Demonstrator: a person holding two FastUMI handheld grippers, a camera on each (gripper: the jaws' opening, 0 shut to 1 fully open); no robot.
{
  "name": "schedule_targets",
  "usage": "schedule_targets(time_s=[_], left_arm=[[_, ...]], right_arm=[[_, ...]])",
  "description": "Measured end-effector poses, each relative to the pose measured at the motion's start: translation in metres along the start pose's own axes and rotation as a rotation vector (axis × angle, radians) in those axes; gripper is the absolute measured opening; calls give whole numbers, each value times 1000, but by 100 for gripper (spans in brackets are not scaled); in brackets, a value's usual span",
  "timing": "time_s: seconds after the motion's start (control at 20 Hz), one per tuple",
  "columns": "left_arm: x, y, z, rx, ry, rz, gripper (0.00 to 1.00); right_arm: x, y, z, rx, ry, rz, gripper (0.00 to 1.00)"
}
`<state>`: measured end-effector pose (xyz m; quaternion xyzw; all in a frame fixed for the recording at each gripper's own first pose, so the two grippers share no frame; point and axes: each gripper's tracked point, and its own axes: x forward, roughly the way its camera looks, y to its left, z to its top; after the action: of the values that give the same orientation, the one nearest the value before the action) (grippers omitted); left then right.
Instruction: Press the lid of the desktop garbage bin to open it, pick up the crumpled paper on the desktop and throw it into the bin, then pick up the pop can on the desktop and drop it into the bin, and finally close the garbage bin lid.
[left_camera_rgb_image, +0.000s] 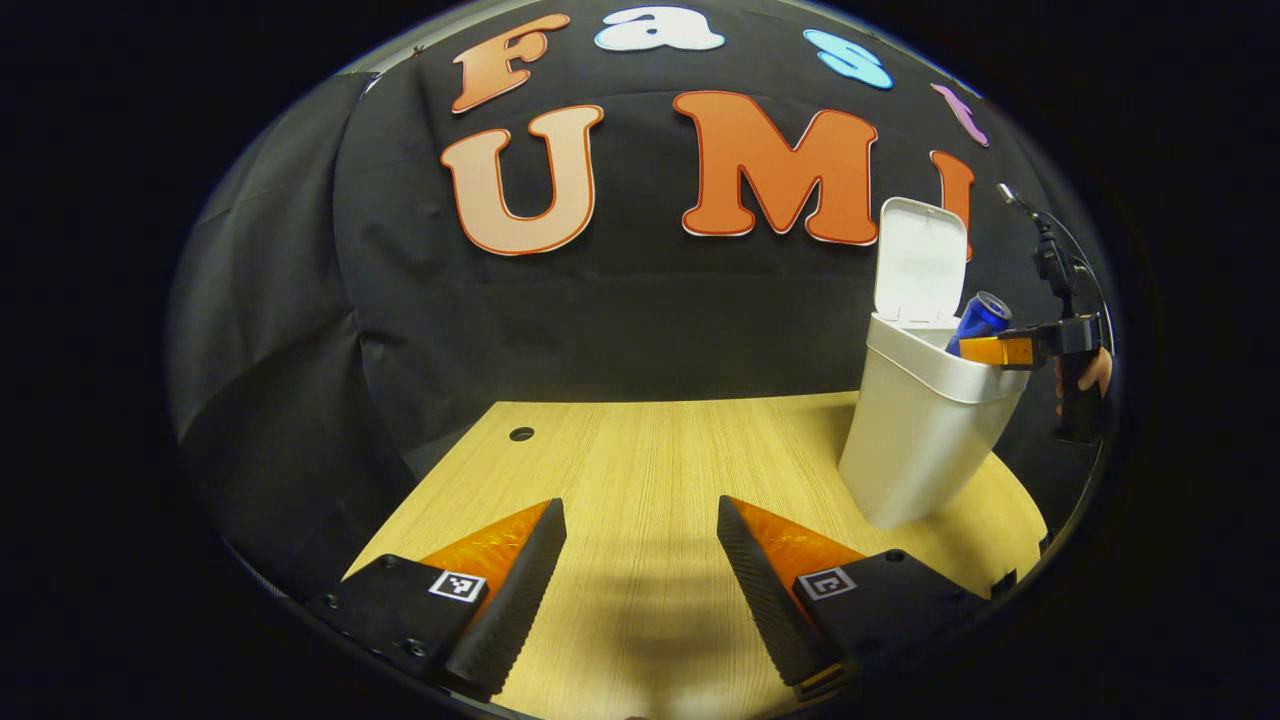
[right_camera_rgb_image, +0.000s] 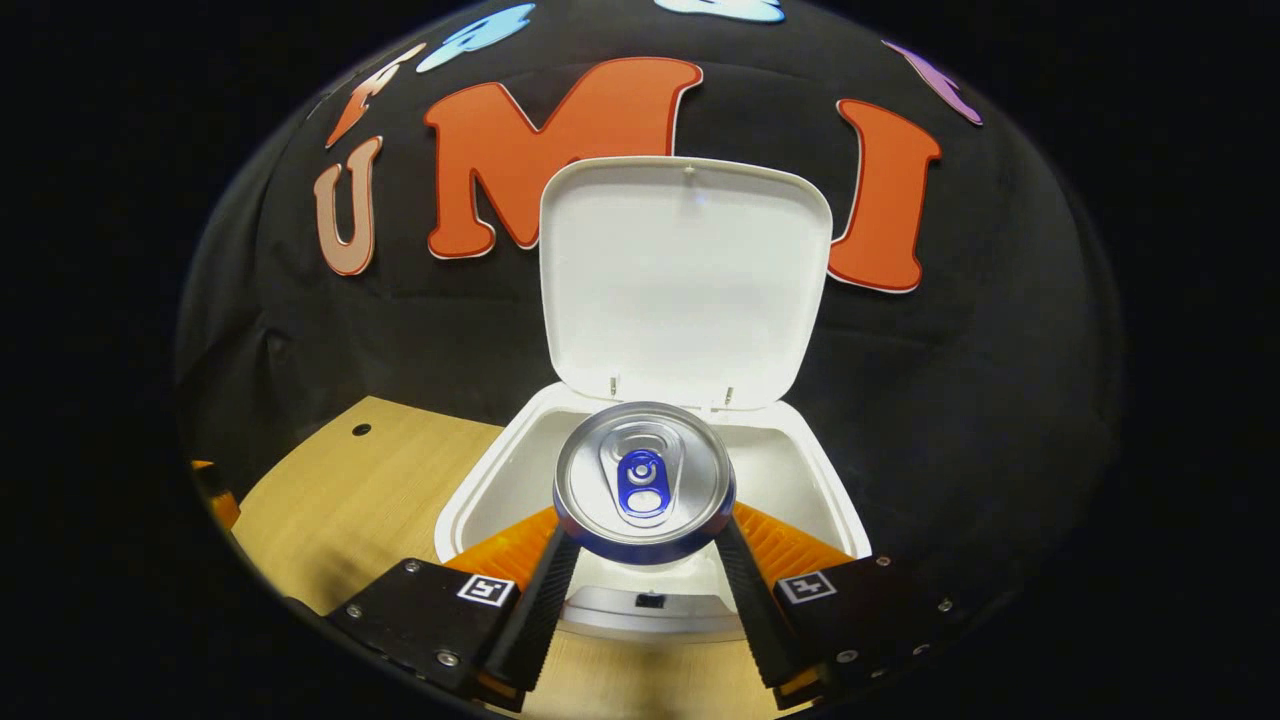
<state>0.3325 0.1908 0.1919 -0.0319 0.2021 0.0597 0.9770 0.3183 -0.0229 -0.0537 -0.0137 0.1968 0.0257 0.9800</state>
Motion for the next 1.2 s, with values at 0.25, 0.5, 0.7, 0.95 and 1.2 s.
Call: schedule_targets(time_s=[0.25,0.5,0.7,0.95,1.2], left_arm=[[2,2,-3,-6,6,-12,98],[1,4,-5,-7,7,-19,98],[0,6,-8,-10,8,-25,98],[-3,9,-11,-7,4,-23,98],[-5,11,-15,-12,9,-27,97]], right_arm=[[1,0,-2,33,22,-6,81],[-4,-2,0,32,24,-20,82],[-9,-4,10,16,4,-33,81],[-19,-13,41,-5,-53,-49,77],[-26,-16,76,-26,-94,-59,81]])
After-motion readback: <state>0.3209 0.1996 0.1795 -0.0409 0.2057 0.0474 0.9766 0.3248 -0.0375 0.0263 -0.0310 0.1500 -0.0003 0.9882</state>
